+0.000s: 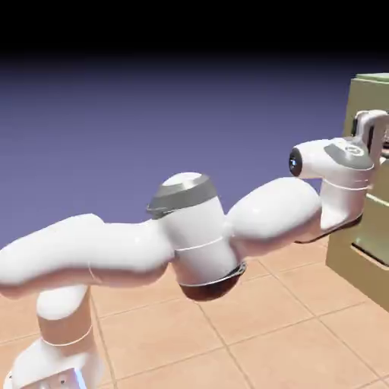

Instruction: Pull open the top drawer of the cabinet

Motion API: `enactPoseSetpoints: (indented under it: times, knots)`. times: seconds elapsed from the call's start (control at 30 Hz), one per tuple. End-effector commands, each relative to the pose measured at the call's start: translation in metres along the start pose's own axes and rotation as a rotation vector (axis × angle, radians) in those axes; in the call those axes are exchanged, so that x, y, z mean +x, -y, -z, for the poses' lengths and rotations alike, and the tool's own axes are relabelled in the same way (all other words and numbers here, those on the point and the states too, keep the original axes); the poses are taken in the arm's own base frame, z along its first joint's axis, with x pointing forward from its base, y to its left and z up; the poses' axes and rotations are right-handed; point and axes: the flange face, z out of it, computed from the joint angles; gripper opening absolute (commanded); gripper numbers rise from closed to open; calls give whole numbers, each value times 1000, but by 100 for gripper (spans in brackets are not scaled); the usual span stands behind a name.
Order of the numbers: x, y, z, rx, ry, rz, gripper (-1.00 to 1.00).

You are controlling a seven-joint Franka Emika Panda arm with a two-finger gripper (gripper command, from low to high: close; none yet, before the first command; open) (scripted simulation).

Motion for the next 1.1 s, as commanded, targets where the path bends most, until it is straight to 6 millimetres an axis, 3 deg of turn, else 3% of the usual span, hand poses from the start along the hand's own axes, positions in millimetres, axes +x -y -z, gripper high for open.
enactPoseSetpoints:
  times: [0.0, 0.4, 0.93, 0.97, 1.0, 1.07]
  knots:
    - [0, 0, 7, 0, 0, 0, -100]
    - [0, 0, 110, 0, 0, 0, -100]
    - [0, 0, 281, 0, 0, 0, -100]
    - [0, 0, 281, 0, 0, 0, 100]
    - [0, 0, 281, 0, 0, 0, 100]
    - [0, 1, 303, -1, 0, -2, 100]
